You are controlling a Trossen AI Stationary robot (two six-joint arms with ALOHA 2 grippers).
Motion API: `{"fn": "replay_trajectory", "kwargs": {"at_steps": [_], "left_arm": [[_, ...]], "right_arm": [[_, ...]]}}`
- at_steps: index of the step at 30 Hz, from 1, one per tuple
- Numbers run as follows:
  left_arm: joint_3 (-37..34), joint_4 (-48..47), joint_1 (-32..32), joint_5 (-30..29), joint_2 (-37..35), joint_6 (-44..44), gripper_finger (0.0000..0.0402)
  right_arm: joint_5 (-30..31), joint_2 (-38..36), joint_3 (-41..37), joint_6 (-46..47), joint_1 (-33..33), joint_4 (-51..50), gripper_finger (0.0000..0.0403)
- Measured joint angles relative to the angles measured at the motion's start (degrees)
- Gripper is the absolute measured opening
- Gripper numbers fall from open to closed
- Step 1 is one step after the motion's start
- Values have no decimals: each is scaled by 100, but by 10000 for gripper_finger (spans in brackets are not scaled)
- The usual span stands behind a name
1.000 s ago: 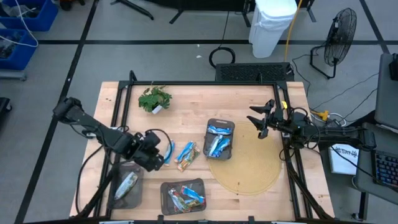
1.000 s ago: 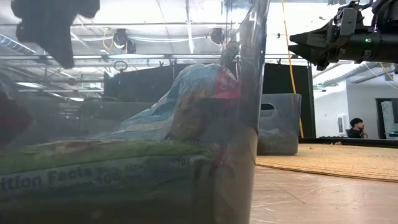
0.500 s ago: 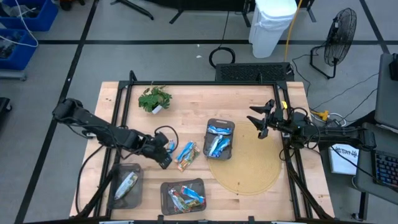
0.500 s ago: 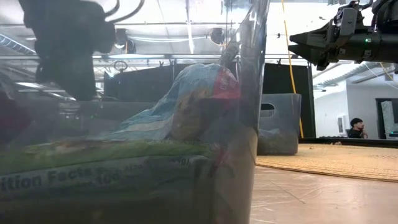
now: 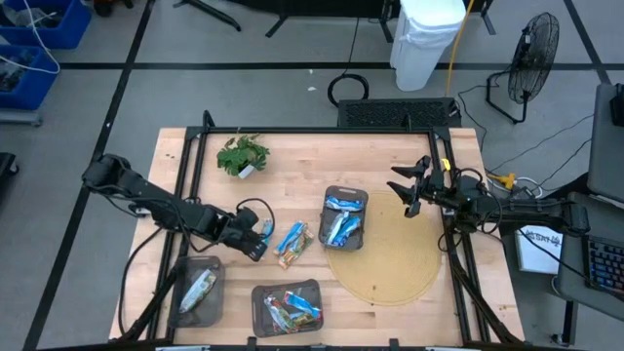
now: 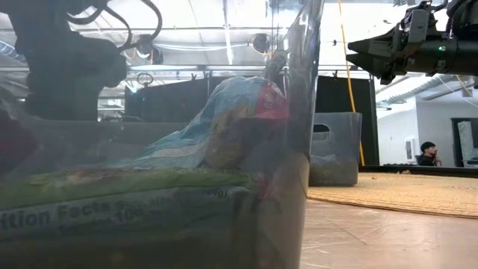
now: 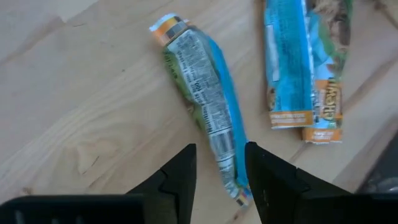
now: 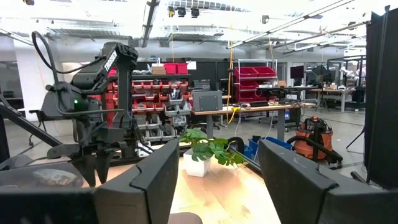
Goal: Pick and place Granola Bars by type
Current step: Put the left yellow granola bar into the bottom left black bin
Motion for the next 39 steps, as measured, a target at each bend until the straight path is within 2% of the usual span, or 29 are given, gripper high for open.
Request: {"fn": "replay_trajectory", "kwargs": {"at_steps": [4, 12, 33, 36, 39], "left_arm": [[0, 258, 0, 41, 42, 168, 138], [-4, 563, 171, 639, 652, 340, 136], [0, 628, 299, 590, 828, 268, 135], [0, 569, 299, 741, 828, 254, 120], [0, 510, 295, 885, 828, 265, 72]], "right_arm": [[-1, -2, 0, 0, 0, 0, 210], [0, -2, -1, 1, -2, 1, 210], [0, -1, -1, 0, 0, 2, 210], [0, 0, -2, 1, 0, 0, 210], [0, 0, 0, -1, -2, 0, 210]]}}
